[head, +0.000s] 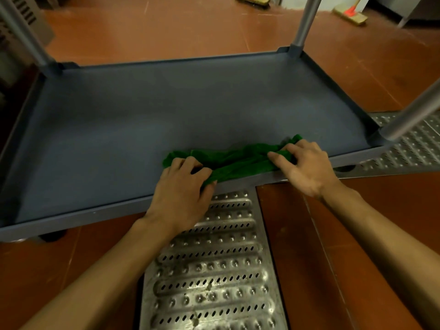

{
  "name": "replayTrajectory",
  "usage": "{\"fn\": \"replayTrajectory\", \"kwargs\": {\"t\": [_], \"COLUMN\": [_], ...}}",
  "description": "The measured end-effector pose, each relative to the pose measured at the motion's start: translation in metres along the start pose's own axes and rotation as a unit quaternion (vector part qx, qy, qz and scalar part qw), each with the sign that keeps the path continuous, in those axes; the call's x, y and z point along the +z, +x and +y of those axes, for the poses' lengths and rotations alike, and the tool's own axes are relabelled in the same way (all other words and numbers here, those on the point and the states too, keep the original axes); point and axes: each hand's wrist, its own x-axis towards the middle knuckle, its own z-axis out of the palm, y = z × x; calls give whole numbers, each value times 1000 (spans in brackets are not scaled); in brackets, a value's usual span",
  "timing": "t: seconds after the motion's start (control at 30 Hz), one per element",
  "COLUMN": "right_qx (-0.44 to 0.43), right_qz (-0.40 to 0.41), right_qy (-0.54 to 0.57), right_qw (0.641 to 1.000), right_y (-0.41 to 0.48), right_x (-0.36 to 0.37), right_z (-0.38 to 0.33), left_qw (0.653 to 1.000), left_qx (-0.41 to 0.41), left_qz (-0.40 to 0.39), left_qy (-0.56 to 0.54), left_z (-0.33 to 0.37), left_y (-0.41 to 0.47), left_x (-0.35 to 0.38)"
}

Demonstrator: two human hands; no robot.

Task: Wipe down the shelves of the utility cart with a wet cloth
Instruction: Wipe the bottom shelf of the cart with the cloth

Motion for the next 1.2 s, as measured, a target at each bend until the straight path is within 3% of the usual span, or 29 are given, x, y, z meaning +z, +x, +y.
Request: {"fn": "replayTrajectory", "kwargs": {"t": [0.5,0.77,1.0,1.13,1.2], "right_qx": [-65,-135,-201,-188,-168], "right_qz": [-2,51,-4,-7,-55], "right_qy": [-6,23,50,72,81], "right_qw": [998,989,978,979,981], "right_y": [-24,-42,-62,-61,-55], "right_x": [42,78,97,106,106], "right_z": [-102,-162,-219,-239,-250], "left_qw": [995,987,961,958,955], "left_qx": [-79,-132,-246,-259,-273], "left_qz": [45,52,84,87,107], "left_qy": [28,80,95,90,54], "left_z": [-75,-123,-157,-161,-160], "left_y": [-71,-116,-142,-135,-126], "left_x": [-31,-48,-51,-51,-53]}}
